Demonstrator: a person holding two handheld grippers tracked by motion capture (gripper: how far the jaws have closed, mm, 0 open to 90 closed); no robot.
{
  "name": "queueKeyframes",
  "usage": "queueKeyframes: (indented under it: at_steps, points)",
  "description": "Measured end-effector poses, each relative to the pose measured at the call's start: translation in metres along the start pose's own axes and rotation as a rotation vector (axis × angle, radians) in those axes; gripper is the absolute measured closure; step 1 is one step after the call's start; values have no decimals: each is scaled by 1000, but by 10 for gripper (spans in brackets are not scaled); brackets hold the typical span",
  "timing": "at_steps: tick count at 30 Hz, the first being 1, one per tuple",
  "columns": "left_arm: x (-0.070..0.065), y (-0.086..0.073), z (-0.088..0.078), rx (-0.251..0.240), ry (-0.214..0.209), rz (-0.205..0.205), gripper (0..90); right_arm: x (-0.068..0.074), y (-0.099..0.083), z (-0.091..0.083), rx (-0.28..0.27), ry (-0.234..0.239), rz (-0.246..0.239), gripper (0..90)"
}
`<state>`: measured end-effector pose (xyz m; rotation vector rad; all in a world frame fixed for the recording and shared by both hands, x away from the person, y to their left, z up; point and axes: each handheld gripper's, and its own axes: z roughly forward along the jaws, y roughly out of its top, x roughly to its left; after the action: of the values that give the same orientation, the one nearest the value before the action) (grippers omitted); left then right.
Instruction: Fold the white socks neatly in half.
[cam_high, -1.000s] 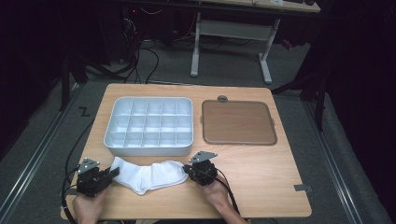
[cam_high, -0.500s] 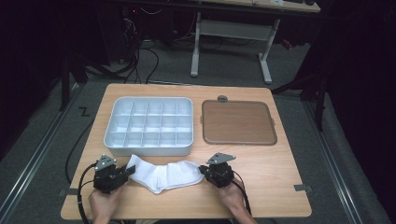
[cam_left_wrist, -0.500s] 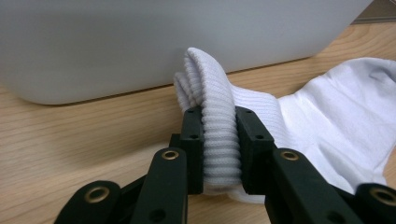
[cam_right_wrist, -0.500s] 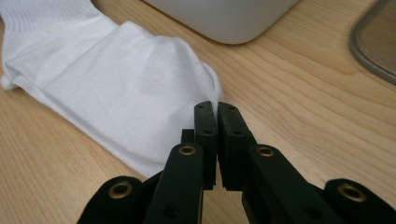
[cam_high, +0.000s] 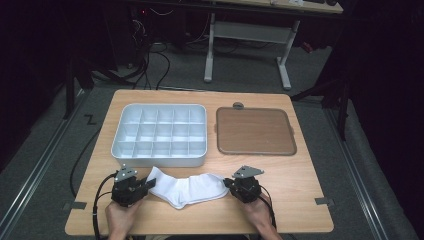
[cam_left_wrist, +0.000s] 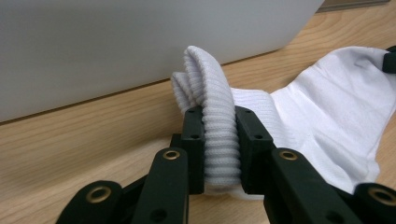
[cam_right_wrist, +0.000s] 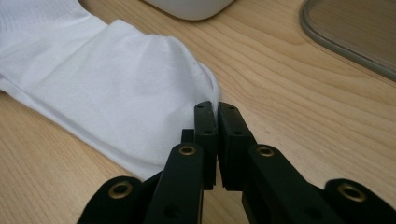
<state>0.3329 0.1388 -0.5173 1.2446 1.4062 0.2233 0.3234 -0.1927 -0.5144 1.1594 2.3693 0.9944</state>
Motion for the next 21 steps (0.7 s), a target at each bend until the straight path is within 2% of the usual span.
queueKeyframes:
  at_steps: [10,14,21]
  points:
    - [-11,-7,7,29,-28,5,755,-9,-5,-10,-5,-27,5,879]
    - [-19,-13,13,46,-37,28,755,-16,-10,-17,-7,-46,21,879]
    - [-26,-19,22,58,-55,28,754,-25,-17,-24,-9,-70,45,879]
